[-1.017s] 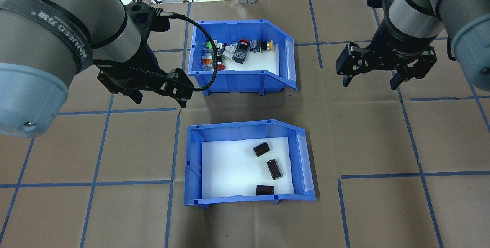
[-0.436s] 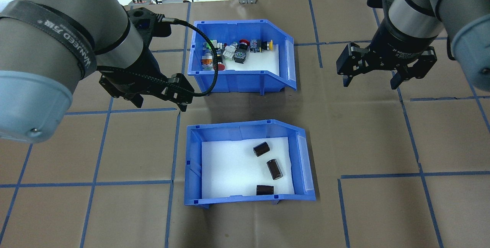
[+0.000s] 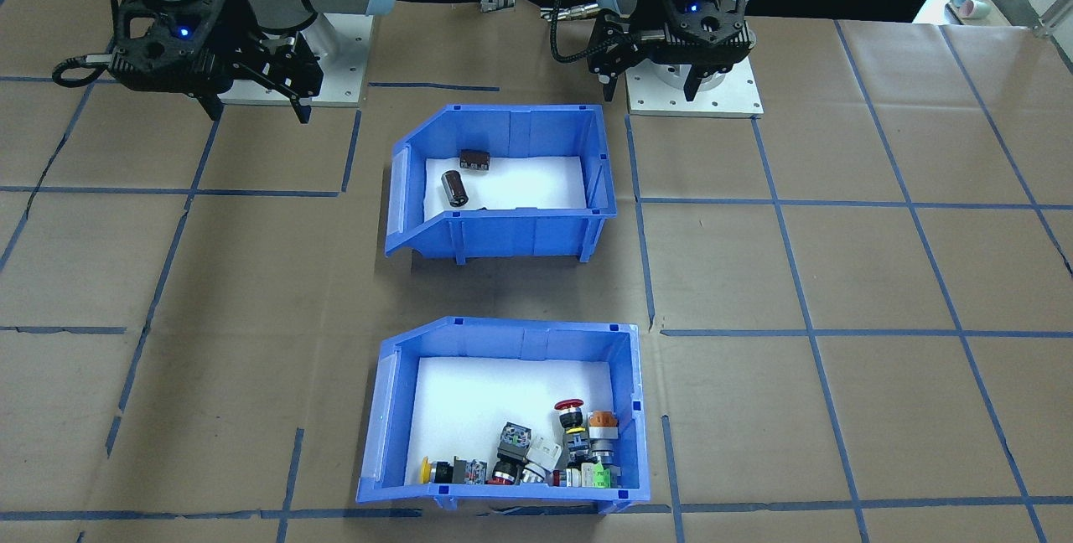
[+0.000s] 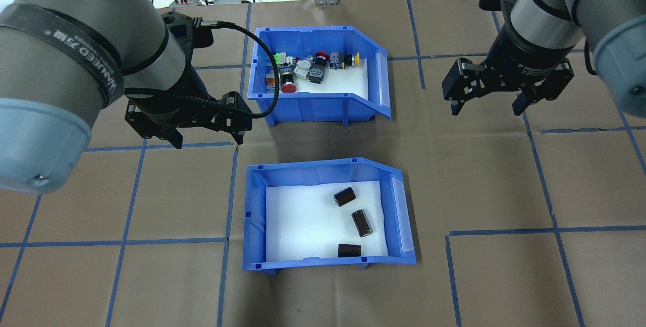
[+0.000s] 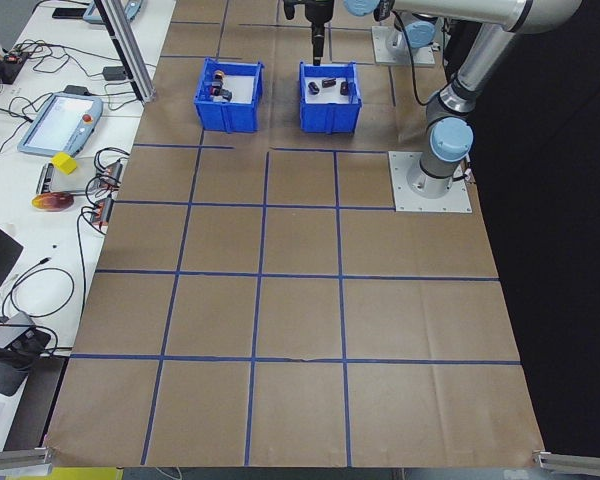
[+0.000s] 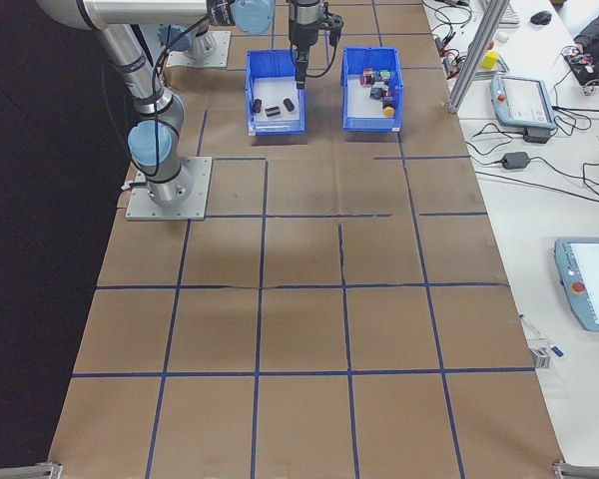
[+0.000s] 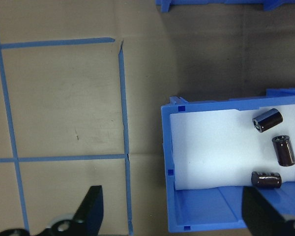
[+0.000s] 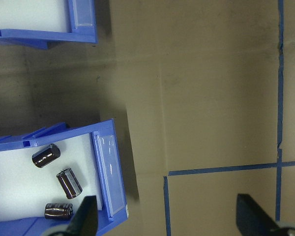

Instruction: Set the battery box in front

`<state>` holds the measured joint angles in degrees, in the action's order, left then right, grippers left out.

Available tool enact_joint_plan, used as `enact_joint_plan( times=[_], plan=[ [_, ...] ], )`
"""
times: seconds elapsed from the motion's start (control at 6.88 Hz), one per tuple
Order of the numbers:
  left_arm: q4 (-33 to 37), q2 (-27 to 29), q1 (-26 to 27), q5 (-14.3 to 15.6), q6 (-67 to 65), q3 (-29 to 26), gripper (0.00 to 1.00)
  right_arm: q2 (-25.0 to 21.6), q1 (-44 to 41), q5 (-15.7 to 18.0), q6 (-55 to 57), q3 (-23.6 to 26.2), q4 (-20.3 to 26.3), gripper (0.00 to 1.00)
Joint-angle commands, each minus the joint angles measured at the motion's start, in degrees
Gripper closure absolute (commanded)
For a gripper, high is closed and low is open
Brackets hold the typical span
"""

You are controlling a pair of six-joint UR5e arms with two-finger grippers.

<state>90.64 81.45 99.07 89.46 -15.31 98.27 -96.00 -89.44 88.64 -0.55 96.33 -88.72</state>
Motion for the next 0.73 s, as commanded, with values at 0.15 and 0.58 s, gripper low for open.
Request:
enact_joint_plan(
  times=[0.15,0.58],
  plan=[
    [0.15,0.11,-0.10,0.28,-12.54,0.52,0.00,7.38,-0.12,-0.22,-13.02,-5.08,-1.55,0.00],
    [-0.89,1.42,-0.28,-1.12,-22.83,1.48,0.00,17.05,-0.99,-1.19,-30.13,-15.53,-2.43,0.00]
  ],
)
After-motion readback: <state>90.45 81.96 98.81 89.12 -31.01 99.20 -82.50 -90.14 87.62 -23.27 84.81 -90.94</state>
